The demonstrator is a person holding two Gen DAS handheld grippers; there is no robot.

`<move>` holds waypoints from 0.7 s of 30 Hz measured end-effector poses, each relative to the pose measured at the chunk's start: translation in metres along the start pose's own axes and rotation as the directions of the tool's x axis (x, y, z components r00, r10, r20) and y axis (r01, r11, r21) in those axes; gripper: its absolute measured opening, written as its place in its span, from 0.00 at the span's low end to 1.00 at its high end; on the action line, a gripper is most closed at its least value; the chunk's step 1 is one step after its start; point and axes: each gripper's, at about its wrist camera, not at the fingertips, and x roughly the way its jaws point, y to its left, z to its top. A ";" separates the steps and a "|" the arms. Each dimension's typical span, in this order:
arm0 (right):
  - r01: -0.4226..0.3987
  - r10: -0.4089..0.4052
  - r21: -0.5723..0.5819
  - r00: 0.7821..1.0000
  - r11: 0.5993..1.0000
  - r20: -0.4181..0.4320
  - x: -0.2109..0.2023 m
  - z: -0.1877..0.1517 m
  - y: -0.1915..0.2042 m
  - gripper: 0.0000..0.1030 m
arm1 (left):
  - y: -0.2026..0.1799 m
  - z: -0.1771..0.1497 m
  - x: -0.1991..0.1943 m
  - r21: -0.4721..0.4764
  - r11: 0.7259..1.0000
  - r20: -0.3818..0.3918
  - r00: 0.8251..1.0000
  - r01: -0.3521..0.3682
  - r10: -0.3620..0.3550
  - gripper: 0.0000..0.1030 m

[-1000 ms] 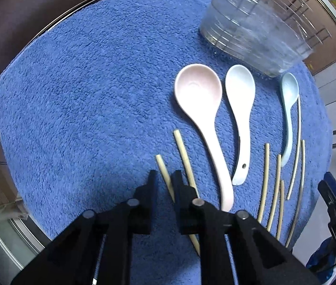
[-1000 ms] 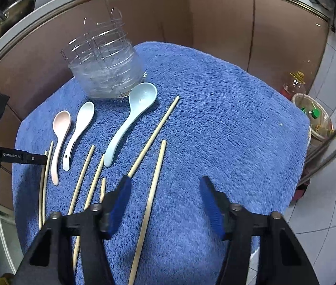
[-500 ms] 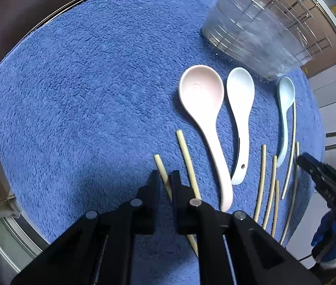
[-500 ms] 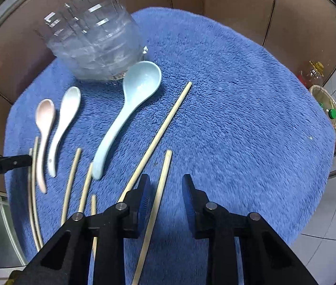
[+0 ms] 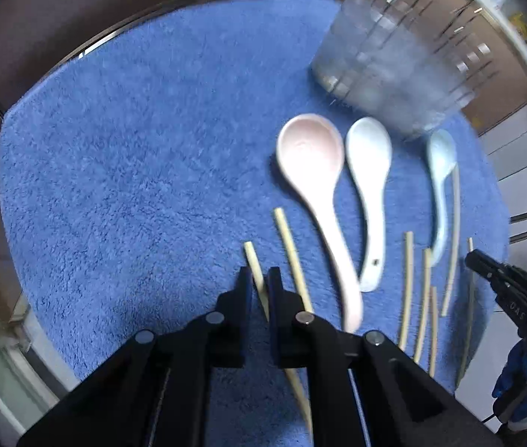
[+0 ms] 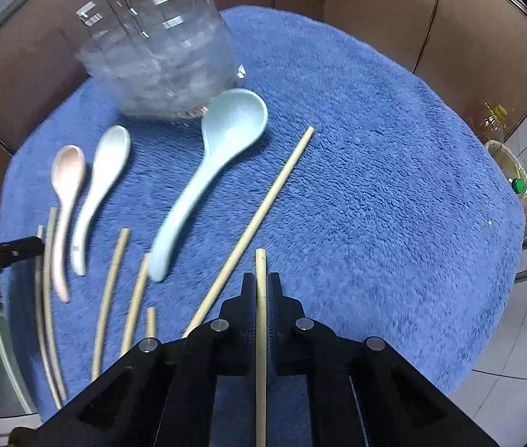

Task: Organize utensils
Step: 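Lift both held chopsticks upright and carry them over the clear utensil holder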

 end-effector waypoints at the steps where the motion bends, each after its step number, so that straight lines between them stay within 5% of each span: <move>1: -0.013 0.013 -0.001 1.000 1.000 0.022 -0.008 -0.003 0.001 0.06 | 0.001 -0.003 -0.006 0.007 1.000 0.020 1.000 -0.002 0.002 0.06; 5: -0.053 0.054 -0.012 0.990 0.999 0.128 -0.047 -0.017 0.007 0.06 | 0.005 -0.018 -0.044 0.027 0.999 0.153 0.988 0.025 -0.029 0.05; 13: -0.050 0.062 -0.049 0.953 0.998 0.298 -0.116 -0.050 0.021 0.06 | 0.008 -0.043 -0.114 0.061 0.996 0.360 0.929 0.069 -0.087 0.04; 21: -0.103 0.127 -0.077 0.878 0.992 0.461 -0.171 -0.052 0.031 0.06 | -0.008 -0.033 -0.156 0.080 0.989 0.468 0.871 0.124 -0.147 0.04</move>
